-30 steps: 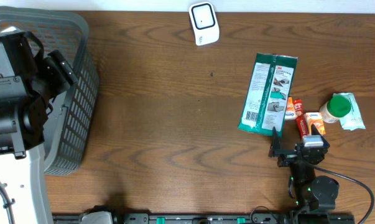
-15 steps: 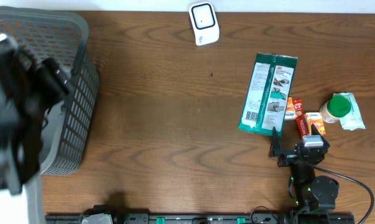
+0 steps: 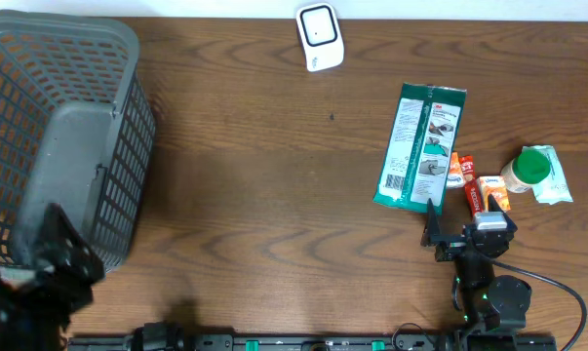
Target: Scan the item barcode
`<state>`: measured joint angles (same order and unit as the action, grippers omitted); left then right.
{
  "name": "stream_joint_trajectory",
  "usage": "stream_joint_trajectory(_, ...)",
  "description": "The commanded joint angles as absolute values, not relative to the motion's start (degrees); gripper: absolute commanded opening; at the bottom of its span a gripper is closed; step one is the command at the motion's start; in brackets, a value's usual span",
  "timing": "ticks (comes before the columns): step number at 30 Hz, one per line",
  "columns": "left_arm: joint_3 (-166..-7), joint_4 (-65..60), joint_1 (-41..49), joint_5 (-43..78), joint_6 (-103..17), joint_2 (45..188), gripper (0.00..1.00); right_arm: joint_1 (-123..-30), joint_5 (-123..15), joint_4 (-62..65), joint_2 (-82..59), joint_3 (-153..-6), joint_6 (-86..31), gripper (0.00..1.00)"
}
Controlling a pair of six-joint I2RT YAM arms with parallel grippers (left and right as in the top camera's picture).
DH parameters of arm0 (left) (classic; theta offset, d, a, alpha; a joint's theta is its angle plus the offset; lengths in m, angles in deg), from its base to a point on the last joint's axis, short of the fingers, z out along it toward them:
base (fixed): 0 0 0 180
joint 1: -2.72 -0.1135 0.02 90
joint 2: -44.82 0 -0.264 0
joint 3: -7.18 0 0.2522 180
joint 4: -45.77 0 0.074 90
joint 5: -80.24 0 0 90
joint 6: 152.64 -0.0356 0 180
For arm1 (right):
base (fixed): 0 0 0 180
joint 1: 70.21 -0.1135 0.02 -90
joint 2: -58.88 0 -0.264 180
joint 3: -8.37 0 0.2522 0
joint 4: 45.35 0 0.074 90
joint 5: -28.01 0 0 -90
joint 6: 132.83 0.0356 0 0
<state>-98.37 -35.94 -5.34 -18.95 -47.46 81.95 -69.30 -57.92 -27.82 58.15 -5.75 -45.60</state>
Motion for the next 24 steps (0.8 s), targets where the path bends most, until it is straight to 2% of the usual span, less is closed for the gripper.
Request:
stream_joint_trajectory(1, -91.6, -36.1, -5.6, -19.3, -45.3, 77.9, 0.88, -69.0, -58.2, -27.6, 58.5, -5.7, -46.3, 0.99)
stream_joint_trajectory(5, -84.2, -34.1, -4.5, -19.3, -43.2, 71.6, 0.88, -69.0, -58.3, -27.6, 58.5, -5.7, -46.3, 0.99)
stream_joint_trajectory(9, -78.3, -26.8, -2.7, -19.2, -43.2, 66.4, 0.88, -69.0, -58.3, -27.6, 58.5, -5.7, -46.3, 0.99)
stream_joint_trajectory(19, -57.9, -0.4, -2.2, -19.2, -43.2, 52.4, 0.88, -69.0, -58.3, -27.6, 58.5, -5.7, -46.3, 0.99)
stream_joint_trajectory(24, -44.4, 16.9, -2.2, -19.2, -43.2, 45.4, 0.88, -69.0, -58.3, -27.6, 58.5, -5.7, -46.3, 0.99)
